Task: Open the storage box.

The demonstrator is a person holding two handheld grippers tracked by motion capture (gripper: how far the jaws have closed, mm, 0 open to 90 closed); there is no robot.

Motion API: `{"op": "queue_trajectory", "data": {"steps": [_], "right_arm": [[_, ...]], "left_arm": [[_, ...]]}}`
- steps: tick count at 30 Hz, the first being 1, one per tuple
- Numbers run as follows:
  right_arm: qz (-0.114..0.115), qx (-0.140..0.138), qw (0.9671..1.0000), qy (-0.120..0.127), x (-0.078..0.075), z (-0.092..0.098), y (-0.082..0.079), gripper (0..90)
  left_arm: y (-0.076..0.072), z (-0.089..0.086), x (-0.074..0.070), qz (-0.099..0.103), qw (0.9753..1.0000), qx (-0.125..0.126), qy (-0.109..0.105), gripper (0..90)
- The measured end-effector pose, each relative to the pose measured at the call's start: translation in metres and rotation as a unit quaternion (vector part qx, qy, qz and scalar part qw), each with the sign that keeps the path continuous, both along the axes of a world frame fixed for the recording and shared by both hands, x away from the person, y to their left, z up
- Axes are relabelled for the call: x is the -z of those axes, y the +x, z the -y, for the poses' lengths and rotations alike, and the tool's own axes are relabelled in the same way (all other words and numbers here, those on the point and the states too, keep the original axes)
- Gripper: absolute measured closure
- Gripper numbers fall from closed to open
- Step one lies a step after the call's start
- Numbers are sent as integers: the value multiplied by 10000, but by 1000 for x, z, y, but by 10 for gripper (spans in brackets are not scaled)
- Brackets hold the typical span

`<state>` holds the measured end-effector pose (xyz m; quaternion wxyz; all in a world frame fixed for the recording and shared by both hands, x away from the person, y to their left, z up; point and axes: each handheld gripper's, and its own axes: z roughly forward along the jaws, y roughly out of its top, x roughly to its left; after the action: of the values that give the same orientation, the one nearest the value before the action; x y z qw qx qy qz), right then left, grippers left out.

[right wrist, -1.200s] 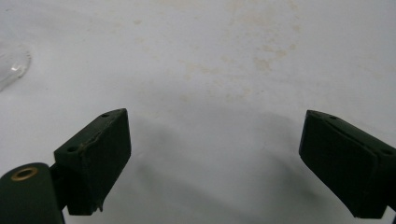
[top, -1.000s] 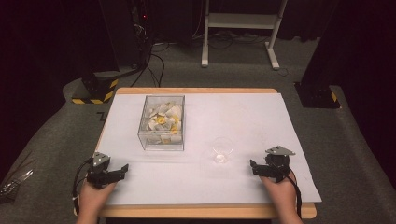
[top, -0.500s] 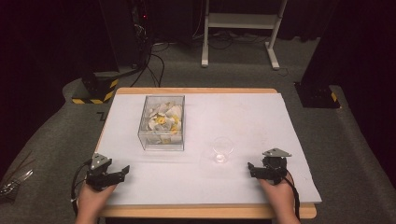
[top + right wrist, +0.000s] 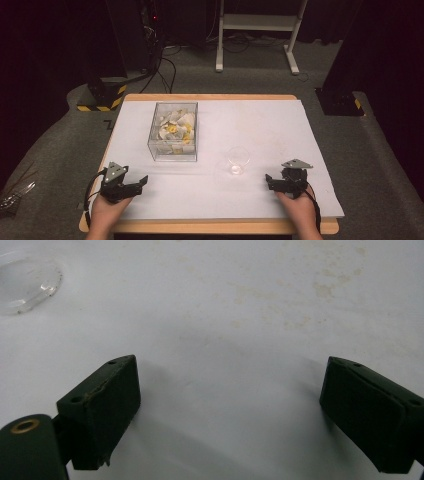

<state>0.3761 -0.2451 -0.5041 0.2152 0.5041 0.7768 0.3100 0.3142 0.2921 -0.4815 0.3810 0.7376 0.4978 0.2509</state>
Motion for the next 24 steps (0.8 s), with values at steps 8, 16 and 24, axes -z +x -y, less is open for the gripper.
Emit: {"op": "queue_trajectory", "data": {"steps": [8, 16, 24], "right_arm": [[5, 13, 10000, -7, 0, 0, 0, 92], [3, 13, 10000, -8, 0, 0, 0, 93], [4, 13, 10000, -8, 0, 0, 0, 93]], "left_arm": [[8, 13, -4, -84, 9996, 225, -124, 150], [10, 26, -6, -107, 9993, 359, 45, 149], [10, 31, -12, -102, 9983, 554, 129, 147]]}}
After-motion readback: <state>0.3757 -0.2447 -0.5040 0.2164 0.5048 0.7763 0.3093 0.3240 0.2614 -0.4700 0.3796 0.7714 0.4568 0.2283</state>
